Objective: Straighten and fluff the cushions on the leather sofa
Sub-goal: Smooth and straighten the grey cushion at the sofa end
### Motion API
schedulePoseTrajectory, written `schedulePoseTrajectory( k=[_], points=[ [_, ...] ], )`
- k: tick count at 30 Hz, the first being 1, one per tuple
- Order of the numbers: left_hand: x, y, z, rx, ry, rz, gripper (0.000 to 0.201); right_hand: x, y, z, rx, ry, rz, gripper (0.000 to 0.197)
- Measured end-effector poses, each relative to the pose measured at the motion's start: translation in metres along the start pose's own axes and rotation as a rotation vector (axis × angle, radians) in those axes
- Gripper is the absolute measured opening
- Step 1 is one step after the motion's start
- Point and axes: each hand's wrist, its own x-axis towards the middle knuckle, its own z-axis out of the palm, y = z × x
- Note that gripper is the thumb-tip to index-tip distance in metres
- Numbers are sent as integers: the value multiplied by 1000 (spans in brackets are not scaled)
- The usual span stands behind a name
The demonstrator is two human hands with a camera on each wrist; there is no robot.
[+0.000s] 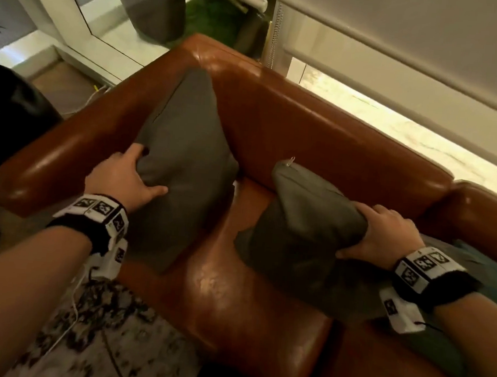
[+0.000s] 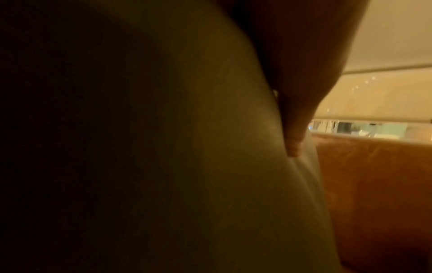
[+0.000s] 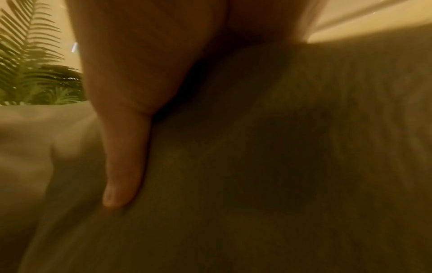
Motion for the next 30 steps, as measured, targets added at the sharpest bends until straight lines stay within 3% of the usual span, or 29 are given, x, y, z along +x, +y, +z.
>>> schedulePoseTrajectory(
  k=[4,7,12,16,20,22,25,27,28,30],
  points=[
    [50,-1,16,133,-119,-60,100,82,-5,18,-23,-101,97,133],
    [58,-14,41,144,-126,-105,103,123,4,32,68,-69,110,131],
    [25,-28,60,101,-186,-81,130,123,19,28,213,29,-4,114],
    [22,-35,48,118,-114,-13,114,125,12,12,178,148,-53,107],
    [24,-39,49,114,-220,-51,120,145,0,11,51,-137,-36,124],
    [22,-47,50,108,-254,-120,125,153,-9,8,29,-165,14,131],
    [-2,-48,53,133,14,-14,113,130,-27,3,-34,-13,22,127],
    [-31,-38,65,126,221,96,92,103,-51,9,-62,205,-168,109],
    [-43,-28,74,106,260,115,84,90,-67,17,-10,283,-288,97],
    [-53,-17,97,65,248,55,76,79,-118,39,105,305,-531,76]
  ],
)
